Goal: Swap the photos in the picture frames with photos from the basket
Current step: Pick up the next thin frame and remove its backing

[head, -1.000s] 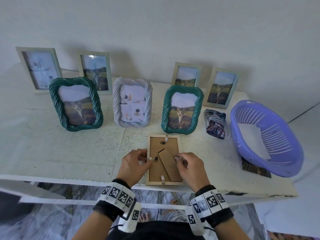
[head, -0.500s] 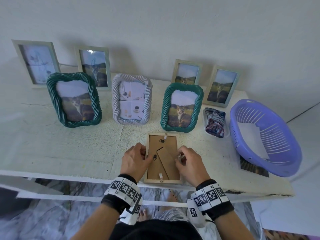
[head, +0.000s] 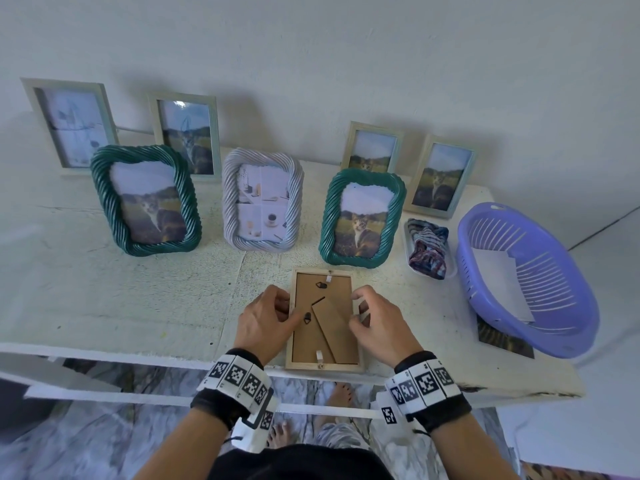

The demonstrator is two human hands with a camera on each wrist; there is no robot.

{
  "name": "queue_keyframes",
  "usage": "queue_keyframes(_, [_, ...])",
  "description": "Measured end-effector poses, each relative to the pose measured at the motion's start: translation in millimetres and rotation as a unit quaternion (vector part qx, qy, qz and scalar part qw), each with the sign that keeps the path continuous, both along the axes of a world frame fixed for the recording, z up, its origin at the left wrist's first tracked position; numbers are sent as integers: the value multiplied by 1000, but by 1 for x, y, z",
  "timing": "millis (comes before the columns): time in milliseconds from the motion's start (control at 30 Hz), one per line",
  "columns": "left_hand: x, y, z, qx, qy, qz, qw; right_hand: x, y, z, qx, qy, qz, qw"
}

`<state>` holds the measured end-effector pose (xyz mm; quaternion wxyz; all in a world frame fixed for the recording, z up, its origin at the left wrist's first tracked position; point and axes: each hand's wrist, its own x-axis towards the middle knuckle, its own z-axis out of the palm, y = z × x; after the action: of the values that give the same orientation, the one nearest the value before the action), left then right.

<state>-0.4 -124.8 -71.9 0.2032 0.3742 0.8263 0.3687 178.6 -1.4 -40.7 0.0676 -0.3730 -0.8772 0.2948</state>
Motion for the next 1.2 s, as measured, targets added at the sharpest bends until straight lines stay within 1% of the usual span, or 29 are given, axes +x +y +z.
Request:
queue_keyframes(167, [-6,-10,-3,47,-63,-36,996,-28,21,10,81,-41,7,996])
queue_keyframes(333, [-11,-13,-6,78,-104,-52,990,-56,38,13,66,-97,2,993])
queue_keyframes(433, [-11,-14,-8,86,-110,-50,989,-61,42,10,79,-119,2,990])
queue_keyframes(567, [-11,-13,-10,86,-108,-46,989,-63,41,8,102,-121,11,987])
queue_keyframes(700, [-12,-13,-11,86,-111,-44,989,-65,40,10,98,-125,11,987])
queue_keyframes(933, [-13,-13,-12,87,-109,-51,989,-64,49,4,107,-91,12,990])
queue_keyframes(1200, [-15,-13,-15,92,-109,-56,988,-61,50,6,112,-83,-2,990])
